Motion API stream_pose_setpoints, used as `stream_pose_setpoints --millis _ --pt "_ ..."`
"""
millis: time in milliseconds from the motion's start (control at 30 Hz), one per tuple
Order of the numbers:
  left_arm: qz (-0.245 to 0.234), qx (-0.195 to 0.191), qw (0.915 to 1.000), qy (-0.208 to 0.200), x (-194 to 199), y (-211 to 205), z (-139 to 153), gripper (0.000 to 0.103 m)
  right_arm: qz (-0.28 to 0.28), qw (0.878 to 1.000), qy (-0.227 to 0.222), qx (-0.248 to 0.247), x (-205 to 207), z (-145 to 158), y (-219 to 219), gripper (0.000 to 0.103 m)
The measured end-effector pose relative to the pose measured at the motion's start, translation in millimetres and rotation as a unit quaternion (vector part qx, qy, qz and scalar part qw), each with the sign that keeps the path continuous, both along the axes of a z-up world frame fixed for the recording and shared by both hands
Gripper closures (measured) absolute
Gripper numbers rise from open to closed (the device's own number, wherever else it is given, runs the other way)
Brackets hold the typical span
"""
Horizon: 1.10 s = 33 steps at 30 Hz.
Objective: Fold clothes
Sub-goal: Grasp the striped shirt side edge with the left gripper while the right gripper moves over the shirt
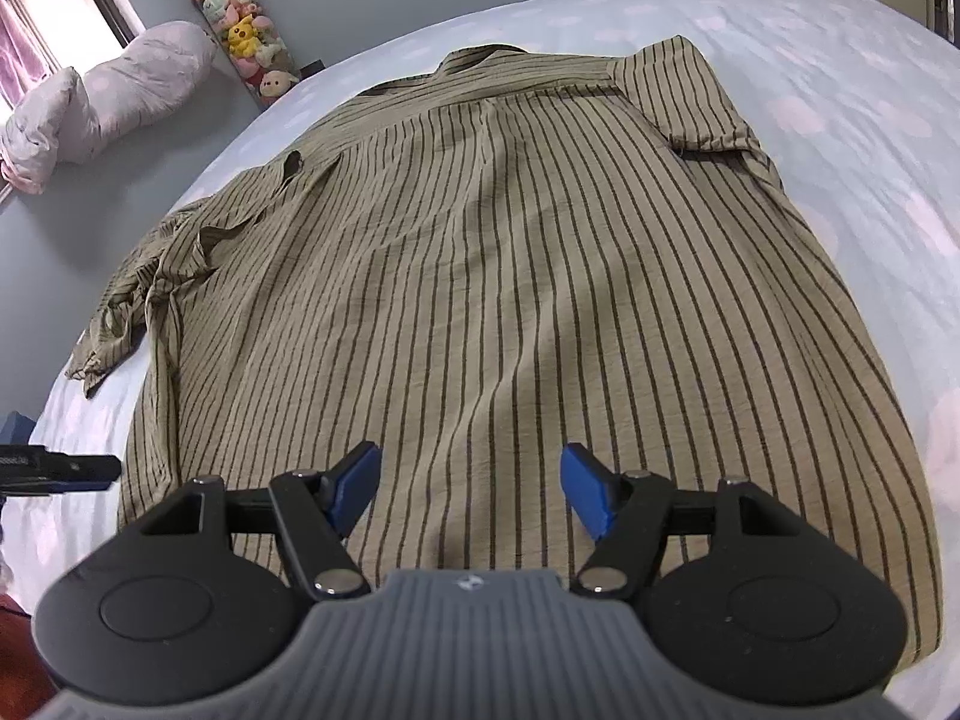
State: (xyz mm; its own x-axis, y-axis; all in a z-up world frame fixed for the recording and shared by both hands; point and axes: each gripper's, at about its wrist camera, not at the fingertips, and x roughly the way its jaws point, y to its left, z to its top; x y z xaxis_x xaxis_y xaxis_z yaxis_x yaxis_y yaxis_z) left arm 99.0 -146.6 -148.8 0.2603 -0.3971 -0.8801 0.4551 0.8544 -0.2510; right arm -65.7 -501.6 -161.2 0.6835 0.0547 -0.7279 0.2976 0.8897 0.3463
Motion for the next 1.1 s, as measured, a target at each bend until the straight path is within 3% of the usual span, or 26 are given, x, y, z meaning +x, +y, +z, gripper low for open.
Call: stream_pose_setpoints --millis 100,200,333,433,700,833,900,967,1033,1100 --pt "-0.003 0.039 0.9992 -0.002 -1 -15 -13 0.059 0.0 1.0 -0.005 0.005 -2 0 -2 0.034" --pt "-0.005 0.068 0.9977 -0.001 -1 -19 -25 0.07 0.0 1.0 -0.01 0.01 -4 1 -3 0.034" --pt "0.004 0.08 0.9968 -0.002 0 -12 -31 0.091 0.003 1.0 -0.008 0.012 -3 0 -4 0.034" --pt "0.004 0.08 0.9968 0.0 1 -9 -31 0.1 0.005 1.0 -0.001 0.011 -1 -1 -3 0.034" --pt "-0.013 0.049 0.9985 0.022 4 -5 -18 0.103 0.03 0.999 0.013 0.037 6 7 -10 0.034" --pt "-0.019 0.031 0.999 0.026 11 3 -7 0.103 0.12 0.992 0.021 -0.039 41 36 -1 0.034" --pt "-0.016 0.021 0.9992 0.029 17 10 -4 0.103 0.18 0.979 0.027 -0.091 68 54 6 0.034" --pt "-0.008 0.009 0.9993 0.036 24 19 -3 0.103 0.251 0.955 0.035 -0.156 99 73 18 0.034" --pt "-0.001 -0.002 0.9991 0.041 30 27 -3 0.103 0.322 0.917 0.046 -0.229 131 87 32 0.034" --pt "0.007 -0.011 0.9989 0.046 33 33 -7 0.103 0.389 0.869 0.059 -0.299 163 98 47 0.036"
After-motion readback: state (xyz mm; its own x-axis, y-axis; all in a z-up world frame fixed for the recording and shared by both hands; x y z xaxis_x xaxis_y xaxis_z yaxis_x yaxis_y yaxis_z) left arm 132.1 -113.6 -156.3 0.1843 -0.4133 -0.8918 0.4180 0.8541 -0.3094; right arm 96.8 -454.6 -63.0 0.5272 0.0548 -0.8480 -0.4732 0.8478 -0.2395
